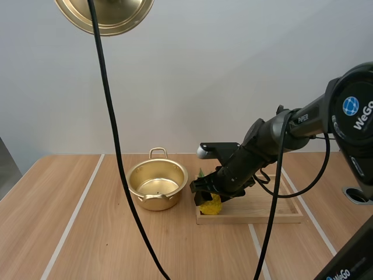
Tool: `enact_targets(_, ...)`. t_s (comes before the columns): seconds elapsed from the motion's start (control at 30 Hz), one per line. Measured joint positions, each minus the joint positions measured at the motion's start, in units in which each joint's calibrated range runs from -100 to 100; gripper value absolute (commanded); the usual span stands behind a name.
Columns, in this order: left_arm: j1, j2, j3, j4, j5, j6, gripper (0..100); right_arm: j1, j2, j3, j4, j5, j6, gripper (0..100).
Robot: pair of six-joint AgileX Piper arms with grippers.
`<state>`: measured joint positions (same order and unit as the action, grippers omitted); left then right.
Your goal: Open the pot, put the pineapple inside, and close it
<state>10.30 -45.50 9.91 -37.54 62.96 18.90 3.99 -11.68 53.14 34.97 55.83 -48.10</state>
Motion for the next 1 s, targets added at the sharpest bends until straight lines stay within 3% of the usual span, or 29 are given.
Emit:
enact_targets(0.87, 0.0, 0.0, 0.0, 0.0, 0.0, 0.0, 0, 0.01, 0.0, 0.47, -0.08, -2.05, 0.07, 100)
enact_targets(0.93, 0.0, 0.0, 0.0, 0.0, 0.0, 0.0, 0, 0.01, 0.0, 0.47, -0.08, -2.27, 0.07, 62)
enact_targets(0.97, 0.0, 0.0, 0.0, 0.0, 0.0, 0.0, 0, 0.01, 0.0, 0.47, -0.08, -2.73, 0.07, 30)
enact_targets(1.0, 0.0, 0.0, 0.0, 0.0, 0.0, 0.0, 0, 0.01, 0.0, 0.47, -0.08, -3.17, 0.07, 9)
